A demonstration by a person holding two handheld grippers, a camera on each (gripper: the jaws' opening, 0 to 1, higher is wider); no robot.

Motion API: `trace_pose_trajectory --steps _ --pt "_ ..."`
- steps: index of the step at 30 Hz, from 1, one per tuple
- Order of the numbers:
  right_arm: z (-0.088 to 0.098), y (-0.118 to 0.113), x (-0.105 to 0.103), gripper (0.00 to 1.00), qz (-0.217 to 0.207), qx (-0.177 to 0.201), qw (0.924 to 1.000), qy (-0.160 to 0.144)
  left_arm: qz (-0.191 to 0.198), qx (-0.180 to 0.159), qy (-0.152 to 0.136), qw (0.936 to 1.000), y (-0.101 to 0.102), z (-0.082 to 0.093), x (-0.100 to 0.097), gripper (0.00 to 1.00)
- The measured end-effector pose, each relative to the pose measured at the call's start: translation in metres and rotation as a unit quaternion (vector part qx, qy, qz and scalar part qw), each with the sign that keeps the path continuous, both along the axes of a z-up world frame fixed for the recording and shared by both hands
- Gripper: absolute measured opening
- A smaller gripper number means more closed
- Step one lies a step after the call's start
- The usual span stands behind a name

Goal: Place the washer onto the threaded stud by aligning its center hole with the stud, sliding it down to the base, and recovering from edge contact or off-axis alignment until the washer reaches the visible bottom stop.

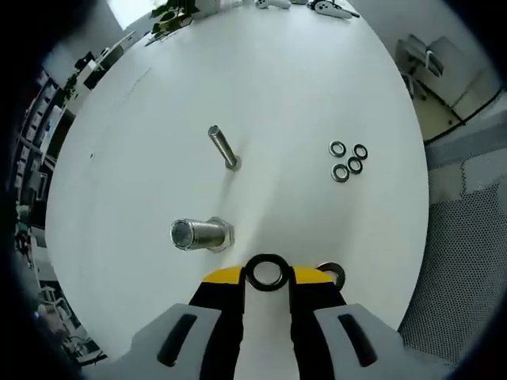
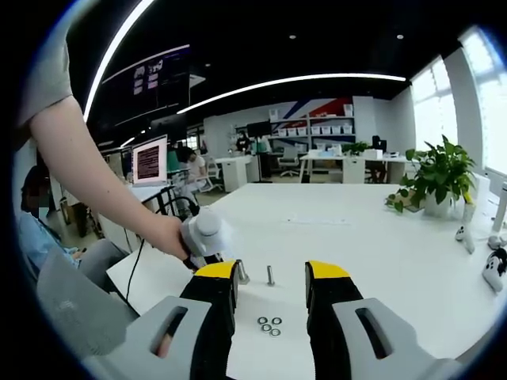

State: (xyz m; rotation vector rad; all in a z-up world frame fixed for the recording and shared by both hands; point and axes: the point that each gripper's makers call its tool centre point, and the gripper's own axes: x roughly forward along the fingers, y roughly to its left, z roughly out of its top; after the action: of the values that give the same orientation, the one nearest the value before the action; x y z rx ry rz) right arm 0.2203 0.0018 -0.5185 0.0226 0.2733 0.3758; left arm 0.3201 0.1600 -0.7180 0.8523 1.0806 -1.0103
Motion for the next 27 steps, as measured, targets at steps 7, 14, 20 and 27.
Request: trace_pose_trajectory --steps 7,14,20,27 --pt "0.0 0.001 0.0 0.36 0.001 0.0 1.0 -0.001 -0.018 -0.003 -0.025 0.9995 0.003 0.019 0.008 0.19" --pt "0.0 0.001 0.0 0.36 0.003 -0.001 1.0 0.0 -0.02 -0.008 -0.037 0.9991 0.003 0.029 0.018 0.19" --pt "0.0 0.001 0.0 0.36 0.001 0.0 1.0 0.0 -0.034 -0.008 -0.051 0.9981 0.0 0.041 0.025 0.19" --pt "0.001 0.0 0.0 0.36 0.001 0.002 1.0 -0.001 -0.04 -0.01 -0.062 0.9972 -0.006 0.05 0.036 0.19"
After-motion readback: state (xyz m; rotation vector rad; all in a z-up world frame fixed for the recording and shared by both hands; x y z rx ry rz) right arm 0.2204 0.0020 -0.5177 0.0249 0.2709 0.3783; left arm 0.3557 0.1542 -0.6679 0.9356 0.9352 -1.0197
